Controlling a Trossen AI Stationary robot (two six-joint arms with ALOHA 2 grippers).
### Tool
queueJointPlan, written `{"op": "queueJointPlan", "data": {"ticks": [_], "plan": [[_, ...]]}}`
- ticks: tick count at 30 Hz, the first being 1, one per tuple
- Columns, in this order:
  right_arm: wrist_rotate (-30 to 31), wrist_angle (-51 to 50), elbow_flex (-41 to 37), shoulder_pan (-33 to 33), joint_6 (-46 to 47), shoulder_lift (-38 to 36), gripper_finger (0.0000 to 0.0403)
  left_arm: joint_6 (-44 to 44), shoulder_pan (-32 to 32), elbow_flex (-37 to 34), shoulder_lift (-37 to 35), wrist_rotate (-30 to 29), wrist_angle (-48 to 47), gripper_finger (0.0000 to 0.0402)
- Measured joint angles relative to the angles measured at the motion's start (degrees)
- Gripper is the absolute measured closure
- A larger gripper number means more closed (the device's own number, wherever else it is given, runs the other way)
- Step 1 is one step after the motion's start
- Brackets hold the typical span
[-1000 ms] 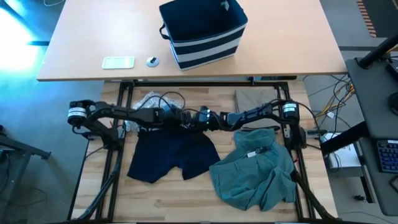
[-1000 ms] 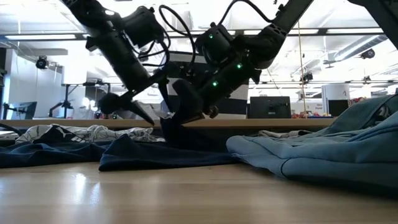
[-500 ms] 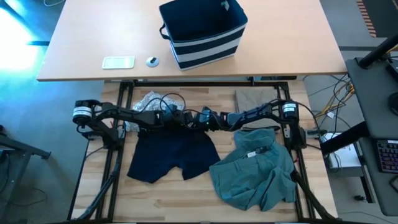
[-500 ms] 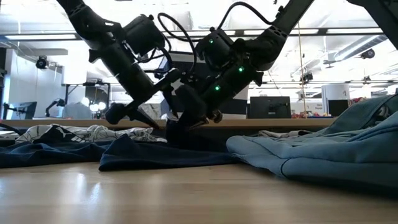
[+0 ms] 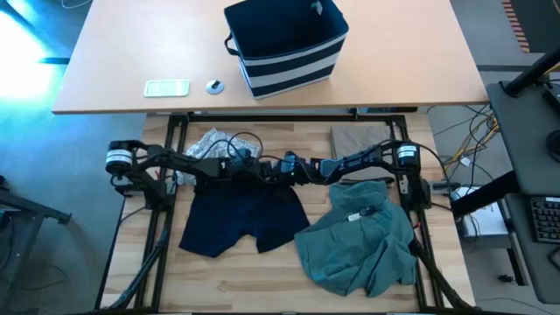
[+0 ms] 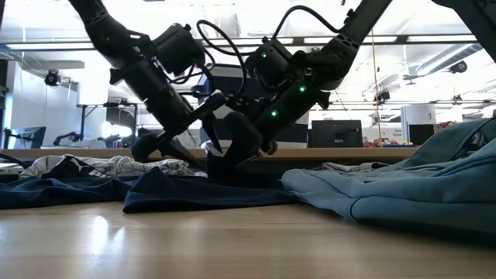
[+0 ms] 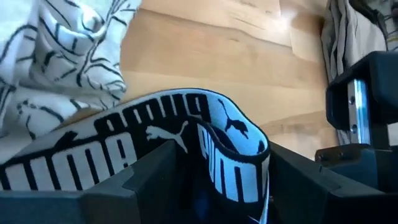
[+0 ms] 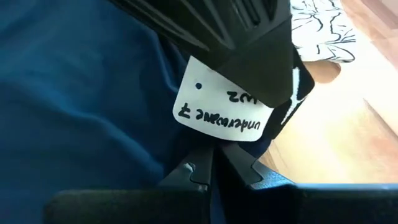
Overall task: Fold Laundry from Bin
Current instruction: Fold the blue boxer
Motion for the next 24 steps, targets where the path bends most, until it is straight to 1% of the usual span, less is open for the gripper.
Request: {"op": "queueJointPlan", "data": {"ticks": [4,7,9,12,15,17,20,24], "plan": [[0.0,-0.9,0.0,0.1,-2.1,0.0,0.0394,1.8,0.3,-2.6,1.5,-0.2,6.7,0.0182],[-0.1,-1.7,-0.1,0.2,-3.9,0.0,0.0394,5.2,0.3,-4.2,2.7,-0.3,12.0,0.0182],[-0.6,-0.8,-0.1,0.2,-5.0,0.0,0.0394,7.1,0.3,-5.7,3.1,-1.0,14.9,0.0182],[-1.2,0.8,0.3,0.6,-6.5,-0.3,0.0394,7.3,0.5,-8.2,3.4,-2.2,18.1,0.0188],[-1.0,0.8,0.1,0.5,-6.6,-0.2,0.0394,7.3,0.6,-10.5,3.6,-2.5,25.1,0.0204],[-0.7,1.1,0.1,0.4,-6.6,-0.2,0.0394,7.3,0.8,-11.1,4.5,-2.5,27.5,0.0217],[-0.7,1.2,0.1,0.5,-6.2,-0.2,0.0394,7.3,0.8,-10.7,6.0,-1.6,29.4,0.024],[-0.6,0.8,0.1,0.5,-6.3,-0.2,0.0394,7.5,0.8,-7.8,8.9,1.3,29.6,0.028]]}}
